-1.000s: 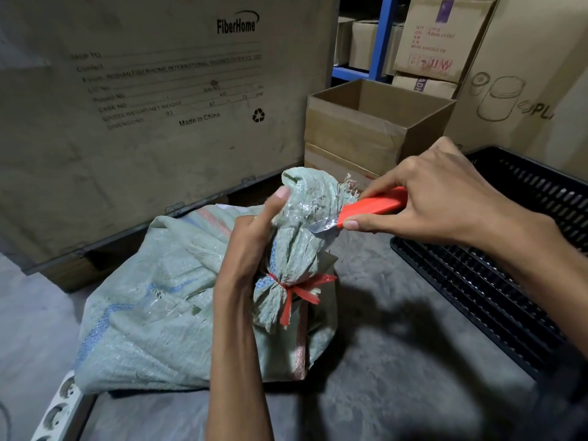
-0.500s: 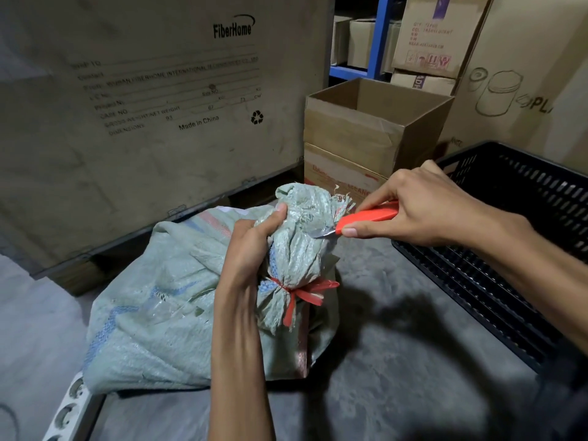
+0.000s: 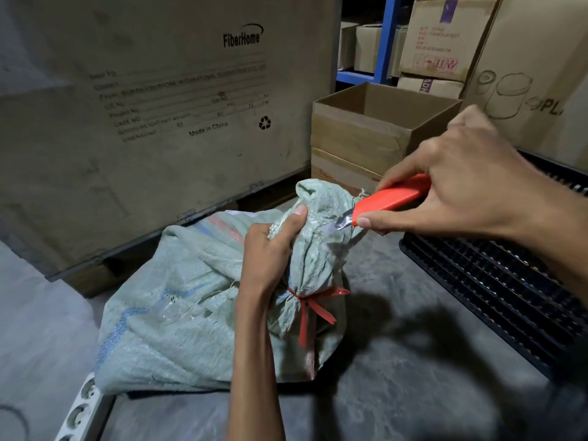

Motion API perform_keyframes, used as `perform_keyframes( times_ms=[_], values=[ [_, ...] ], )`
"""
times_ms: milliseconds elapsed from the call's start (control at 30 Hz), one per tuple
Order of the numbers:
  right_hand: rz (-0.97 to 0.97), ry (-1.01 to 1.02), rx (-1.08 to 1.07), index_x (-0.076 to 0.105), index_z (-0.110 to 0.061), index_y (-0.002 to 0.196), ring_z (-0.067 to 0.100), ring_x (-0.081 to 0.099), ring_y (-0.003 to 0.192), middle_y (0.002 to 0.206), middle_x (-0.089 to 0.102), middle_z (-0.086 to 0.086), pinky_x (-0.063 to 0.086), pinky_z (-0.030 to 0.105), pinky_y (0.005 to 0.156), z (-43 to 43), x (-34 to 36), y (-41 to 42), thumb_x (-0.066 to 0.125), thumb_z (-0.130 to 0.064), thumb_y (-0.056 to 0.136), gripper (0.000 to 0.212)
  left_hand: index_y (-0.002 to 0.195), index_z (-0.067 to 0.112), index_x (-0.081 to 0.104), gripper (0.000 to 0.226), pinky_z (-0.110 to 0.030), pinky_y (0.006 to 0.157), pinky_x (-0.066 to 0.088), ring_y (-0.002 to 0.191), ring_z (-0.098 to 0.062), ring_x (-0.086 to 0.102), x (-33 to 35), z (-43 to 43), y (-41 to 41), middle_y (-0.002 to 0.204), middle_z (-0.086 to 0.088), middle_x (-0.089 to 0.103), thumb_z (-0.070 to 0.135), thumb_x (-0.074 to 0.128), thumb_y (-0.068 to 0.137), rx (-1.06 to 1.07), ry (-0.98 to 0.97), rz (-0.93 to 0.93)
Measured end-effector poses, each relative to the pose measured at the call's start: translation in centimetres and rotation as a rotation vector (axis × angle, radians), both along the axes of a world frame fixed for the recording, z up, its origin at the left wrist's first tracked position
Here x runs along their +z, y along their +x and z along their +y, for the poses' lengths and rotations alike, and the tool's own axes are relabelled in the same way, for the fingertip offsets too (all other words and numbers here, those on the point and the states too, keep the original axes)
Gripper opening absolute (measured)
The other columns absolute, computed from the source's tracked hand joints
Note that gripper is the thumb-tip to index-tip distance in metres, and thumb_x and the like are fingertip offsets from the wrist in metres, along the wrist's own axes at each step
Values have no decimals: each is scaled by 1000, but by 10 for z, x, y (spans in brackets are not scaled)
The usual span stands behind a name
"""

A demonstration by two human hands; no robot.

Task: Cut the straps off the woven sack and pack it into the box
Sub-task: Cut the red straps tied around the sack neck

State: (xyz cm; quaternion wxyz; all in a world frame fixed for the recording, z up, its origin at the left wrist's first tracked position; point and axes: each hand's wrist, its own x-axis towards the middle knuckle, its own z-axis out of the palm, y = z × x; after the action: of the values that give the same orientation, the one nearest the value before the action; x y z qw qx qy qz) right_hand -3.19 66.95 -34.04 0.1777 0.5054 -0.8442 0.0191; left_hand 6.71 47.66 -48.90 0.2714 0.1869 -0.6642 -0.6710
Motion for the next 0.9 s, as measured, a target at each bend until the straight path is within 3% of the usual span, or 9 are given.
perform_keyframes(
  times_ms=[100,200,300,400,567,767,900],
  values=[
    [40,47,-38,76,-40,90,2,40,63,57,48,-25,28,37,84,9,7,-2,19,-103,53,93,84,-22,56,84,-37,67,40,71,-23,52,3,1,0,76,-15,59,61,70,82,-7,-87,38],
    [41,70,-61,76,-39,88,-2,35,61,55,38,-30,26,37,84,15,9,-5,22,-102,52,91,75,-20,53,82,-36,60,34,65,-20,45,9,3,1,69,-12,52,60,69,83,12,-195,51],
    [12,71,-67,77,-37,92,3,39,66,58,36,-31,30,41,91,17,9,-7,20,-103,51,96,60,-9,37,78,-45,51,27,57,-18,30,15,3,0,58,-8,34,56,70,87,72,-325,21],
    [-1,55,-55,76,-37,92,6,39,67,57,35,-32,32,45,96,17,9,-6,18,-103,51,97,60,-8,30,82,-50,51,26,56,-22,25,18,4,1,57,-10,28,60,70,86,95,-407,-31],
    [2,78,-64,76,-39,93,-2,30,62,58,36,-28,31,42,91,15,5,-4,22,-101,52,92,61,-14,35,86,-53,50,28,56,-24,27,18,6,2,58,-10,33,60,71,84,89,-419,-68],
    [0,65,-114,77,-33,95,10,43,74,57,34,-27,32,44,94,17,3,-10,28,-100,54,92,60,-10,32,84,-49,49,29,55,-22,27,23,6,1,57,-9,32,58,73,85,119,-451,-63],
    [-133,-12,-156,74,-37,86,11,47,73,60,40,-29,34,46,98,17,3,-18,19,-102,51,92,63,-11,34,86,-51,52,36,57,-22,32,20,0,-2,59,-10,37,65,71,81,170,-332,-101]
  ],
)
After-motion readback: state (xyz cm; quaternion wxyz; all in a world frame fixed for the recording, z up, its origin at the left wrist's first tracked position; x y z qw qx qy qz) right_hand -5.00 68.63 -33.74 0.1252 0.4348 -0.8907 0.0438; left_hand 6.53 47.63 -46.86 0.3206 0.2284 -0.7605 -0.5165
